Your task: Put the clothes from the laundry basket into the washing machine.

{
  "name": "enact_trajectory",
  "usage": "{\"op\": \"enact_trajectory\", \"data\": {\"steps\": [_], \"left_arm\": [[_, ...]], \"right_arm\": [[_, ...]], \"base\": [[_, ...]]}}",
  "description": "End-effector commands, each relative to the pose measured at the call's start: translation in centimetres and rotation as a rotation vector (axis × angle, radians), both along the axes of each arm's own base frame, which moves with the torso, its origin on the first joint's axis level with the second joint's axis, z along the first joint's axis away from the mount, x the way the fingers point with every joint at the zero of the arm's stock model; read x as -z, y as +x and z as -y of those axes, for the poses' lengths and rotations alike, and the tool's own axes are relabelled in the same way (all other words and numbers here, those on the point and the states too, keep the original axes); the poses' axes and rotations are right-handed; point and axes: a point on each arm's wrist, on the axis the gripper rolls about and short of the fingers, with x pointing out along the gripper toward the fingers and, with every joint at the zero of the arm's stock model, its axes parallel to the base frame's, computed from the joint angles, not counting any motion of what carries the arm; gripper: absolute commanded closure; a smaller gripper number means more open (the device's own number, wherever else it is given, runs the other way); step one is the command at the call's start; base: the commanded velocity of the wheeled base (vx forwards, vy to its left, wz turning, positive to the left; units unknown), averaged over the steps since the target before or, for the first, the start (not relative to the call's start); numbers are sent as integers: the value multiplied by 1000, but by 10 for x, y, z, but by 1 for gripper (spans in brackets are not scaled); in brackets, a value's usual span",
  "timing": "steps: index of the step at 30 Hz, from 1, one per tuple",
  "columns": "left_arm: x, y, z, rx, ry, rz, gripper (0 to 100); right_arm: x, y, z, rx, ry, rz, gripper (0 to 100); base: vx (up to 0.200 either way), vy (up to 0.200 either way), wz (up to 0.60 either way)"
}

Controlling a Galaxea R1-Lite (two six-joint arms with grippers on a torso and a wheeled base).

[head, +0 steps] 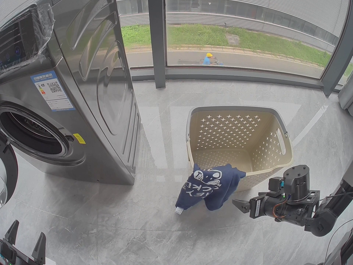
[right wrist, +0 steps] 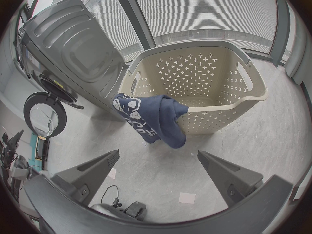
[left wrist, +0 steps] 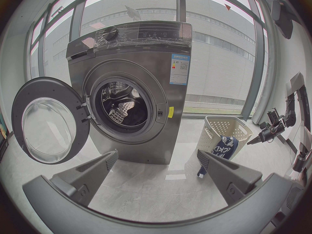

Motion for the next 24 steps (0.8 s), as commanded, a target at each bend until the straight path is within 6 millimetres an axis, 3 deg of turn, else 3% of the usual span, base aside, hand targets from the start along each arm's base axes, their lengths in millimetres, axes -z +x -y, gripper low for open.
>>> {"op": "enact_trajectory", "data": {"steps": [1,7,24], "left_arm": [[5,0,0,-1,0,0,0],[5,0,0,-2,0,0,0],[5,0,0,1,-2,0,0]], "right_arm": [[22,16,-18,3,-17,16,0],[39,28,-32,-6,-14,46,0],[59,64,-57,2,26,102,0]], "base": [[0,0,0],[0,0,0],[0,0,0]]}}
